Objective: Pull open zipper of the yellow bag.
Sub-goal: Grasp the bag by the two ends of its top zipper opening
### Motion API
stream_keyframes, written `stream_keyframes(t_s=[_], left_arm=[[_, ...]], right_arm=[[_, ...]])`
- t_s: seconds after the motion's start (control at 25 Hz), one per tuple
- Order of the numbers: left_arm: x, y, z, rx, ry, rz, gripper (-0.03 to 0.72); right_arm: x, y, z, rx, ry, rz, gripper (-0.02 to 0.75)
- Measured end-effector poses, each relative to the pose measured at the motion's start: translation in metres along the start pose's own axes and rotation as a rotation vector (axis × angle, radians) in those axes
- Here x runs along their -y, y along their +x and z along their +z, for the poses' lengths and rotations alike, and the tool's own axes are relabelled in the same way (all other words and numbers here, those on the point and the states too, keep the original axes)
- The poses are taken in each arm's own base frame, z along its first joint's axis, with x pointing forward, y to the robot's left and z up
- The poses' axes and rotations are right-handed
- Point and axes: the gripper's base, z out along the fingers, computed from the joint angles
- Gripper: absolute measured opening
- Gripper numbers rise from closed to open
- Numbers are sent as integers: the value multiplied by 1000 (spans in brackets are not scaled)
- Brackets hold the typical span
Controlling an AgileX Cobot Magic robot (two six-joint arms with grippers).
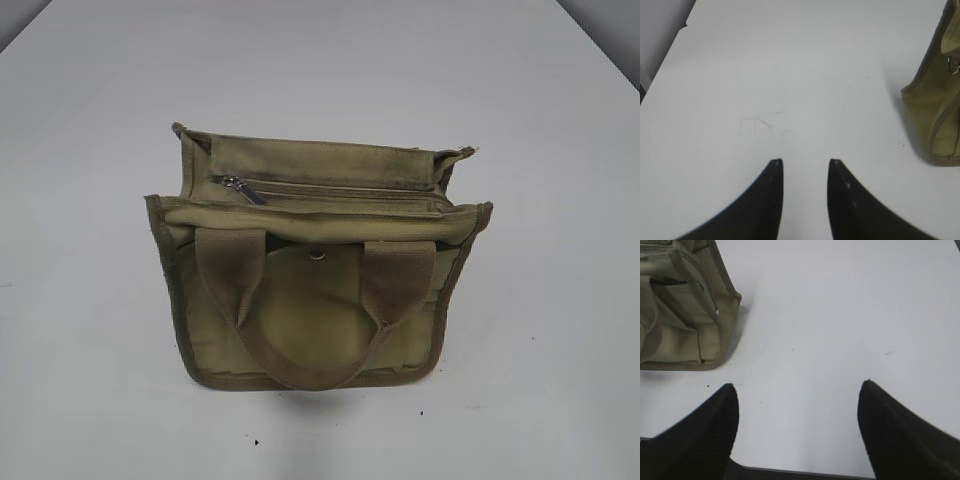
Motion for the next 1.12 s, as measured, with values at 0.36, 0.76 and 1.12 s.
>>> stream_keyframes(t_s=[0.36, 0.76, 1.12], left_arm=[[1, -2, 1, -8, 8, -4, 240], [22, -68, 39, 35, 266, -238, 240], [57, -131, 129, -256, 602, -345, 245]], right_arm=[[-1, -1, 0, 7, -6, 4, 574], [4, -71, 28, 135, -99, 134, 574], [5, -139, 93, -8, -206, -145, 531]])
